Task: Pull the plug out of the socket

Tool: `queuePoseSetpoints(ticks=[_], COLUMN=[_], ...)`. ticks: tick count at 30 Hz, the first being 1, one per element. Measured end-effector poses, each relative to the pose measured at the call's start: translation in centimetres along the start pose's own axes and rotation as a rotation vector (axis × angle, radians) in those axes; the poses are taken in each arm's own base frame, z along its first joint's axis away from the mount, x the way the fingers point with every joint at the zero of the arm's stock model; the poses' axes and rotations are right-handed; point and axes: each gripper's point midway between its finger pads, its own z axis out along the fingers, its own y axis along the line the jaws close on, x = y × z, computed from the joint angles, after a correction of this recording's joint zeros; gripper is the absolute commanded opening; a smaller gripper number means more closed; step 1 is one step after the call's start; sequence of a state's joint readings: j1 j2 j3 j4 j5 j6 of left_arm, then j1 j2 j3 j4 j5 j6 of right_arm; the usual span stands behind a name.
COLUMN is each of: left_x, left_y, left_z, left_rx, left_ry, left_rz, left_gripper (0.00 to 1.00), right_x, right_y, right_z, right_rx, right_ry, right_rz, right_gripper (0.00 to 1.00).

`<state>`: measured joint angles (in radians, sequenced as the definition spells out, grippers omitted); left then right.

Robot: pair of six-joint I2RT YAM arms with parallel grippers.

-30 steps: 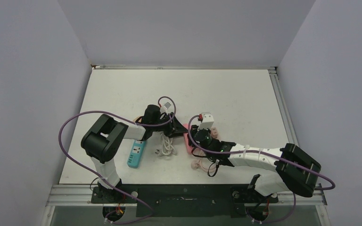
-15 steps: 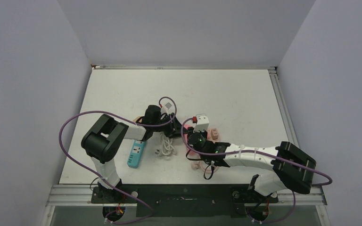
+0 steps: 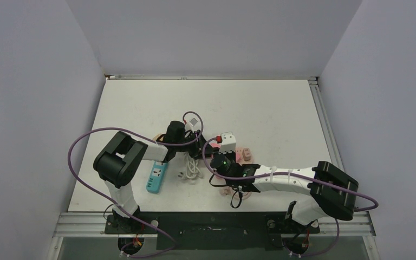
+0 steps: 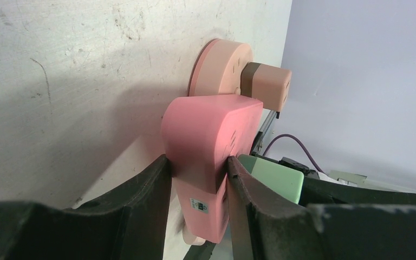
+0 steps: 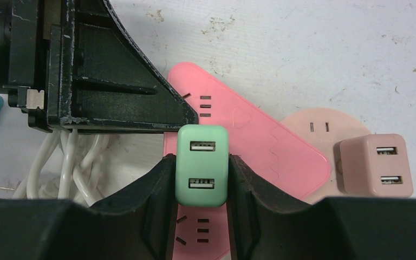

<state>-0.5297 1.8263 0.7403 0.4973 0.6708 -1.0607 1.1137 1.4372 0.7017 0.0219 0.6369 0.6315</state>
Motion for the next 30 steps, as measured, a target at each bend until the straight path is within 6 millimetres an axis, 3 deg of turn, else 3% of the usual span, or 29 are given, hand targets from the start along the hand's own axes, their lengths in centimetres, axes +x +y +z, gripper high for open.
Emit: queuePoseSetpoints(ticks=[30], left_x=[-0.5], left_y=[-0.3], left_z=[0.3], left_rx=[-0.002], left_ry=[-0.021], left_rz=[0.006], left_gripper=[0.14], right_x=[-0.8], right_y=[-1.4], right_z=[0.6], right_rx=[-0.170], right_ry=[0.099], right_rz=[0.245], right_gripper=[0.05])
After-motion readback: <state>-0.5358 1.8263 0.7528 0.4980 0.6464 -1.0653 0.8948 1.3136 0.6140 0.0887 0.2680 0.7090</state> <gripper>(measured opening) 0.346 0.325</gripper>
